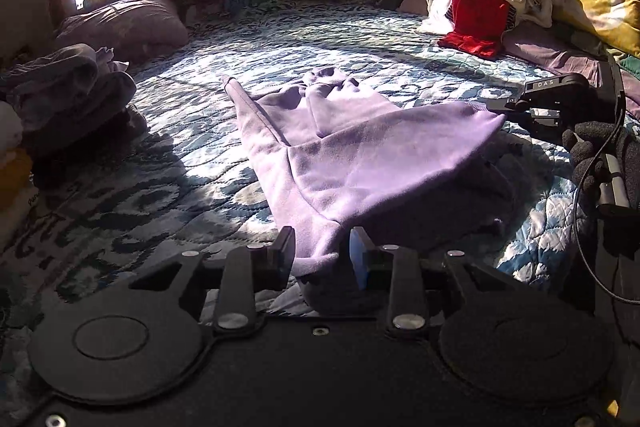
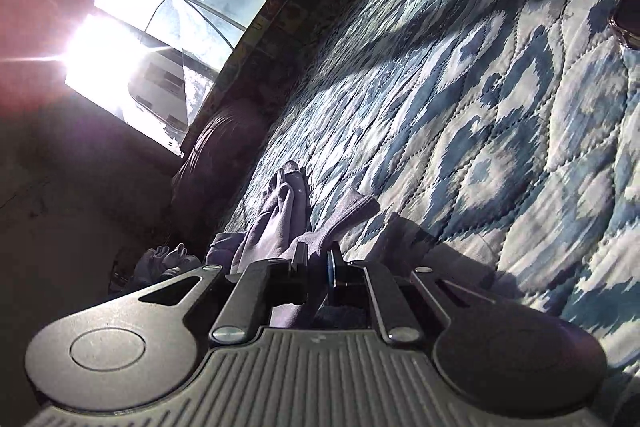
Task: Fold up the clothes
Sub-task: 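Open the left tool and release the folded hem onto the body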
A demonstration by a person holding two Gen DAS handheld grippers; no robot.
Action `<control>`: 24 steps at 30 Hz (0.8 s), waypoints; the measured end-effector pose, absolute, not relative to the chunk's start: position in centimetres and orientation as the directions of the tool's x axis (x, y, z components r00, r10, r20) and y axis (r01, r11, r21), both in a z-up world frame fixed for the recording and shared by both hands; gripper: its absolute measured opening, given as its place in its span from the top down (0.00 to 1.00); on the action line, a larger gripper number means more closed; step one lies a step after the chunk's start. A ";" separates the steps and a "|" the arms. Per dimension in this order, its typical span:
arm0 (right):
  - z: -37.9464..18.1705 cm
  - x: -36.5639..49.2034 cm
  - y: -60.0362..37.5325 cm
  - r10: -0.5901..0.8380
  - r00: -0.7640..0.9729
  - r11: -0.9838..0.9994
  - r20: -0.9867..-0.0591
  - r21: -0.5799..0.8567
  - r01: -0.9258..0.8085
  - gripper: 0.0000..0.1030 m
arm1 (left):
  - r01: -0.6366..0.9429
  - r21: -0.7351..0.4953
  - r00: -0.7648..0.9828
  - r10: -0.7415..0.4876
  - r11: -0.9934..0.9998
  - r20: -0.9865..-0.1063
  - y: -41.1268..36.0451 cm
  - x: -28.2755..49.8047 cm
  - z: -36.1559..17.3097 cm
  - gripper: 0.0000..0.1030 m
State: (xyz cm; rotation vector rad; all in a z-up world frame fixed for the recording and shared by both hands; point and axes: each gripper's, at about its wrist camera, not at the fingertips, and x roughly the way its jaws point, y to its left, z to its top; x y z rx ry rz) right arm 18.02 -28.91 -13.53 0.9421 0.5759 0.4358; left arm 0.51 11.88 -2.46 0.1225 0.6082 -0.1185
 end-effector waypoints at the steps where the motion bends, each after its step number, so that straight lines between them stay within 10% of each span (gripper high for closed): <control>1: -13.6 18.0 -28.9 0.583 0.768 0.517 -0.263 0.850 -0.101 0.90 | 0.109 0.085 0.820 -0.041 0.990 -0.571 12.7 0.7 -2.3 0.80; 15: -13.6 17.5 -29.6 0.608 0.775 0.452 -0.172 0.878 -0.160 0.90 | 0.164 0.046 0.732 -0.090 0.985 -0.675 9.4 5.7 -9.4 0.97; 24: -13.7 17.3 -29.7 0.612 0.774 0.439 -0.162 0.884 -0.162 0.90 | 0.172 -0.077 0.717 -0.178 0.982 -0.674 12.9 6.7 -5.1 0.96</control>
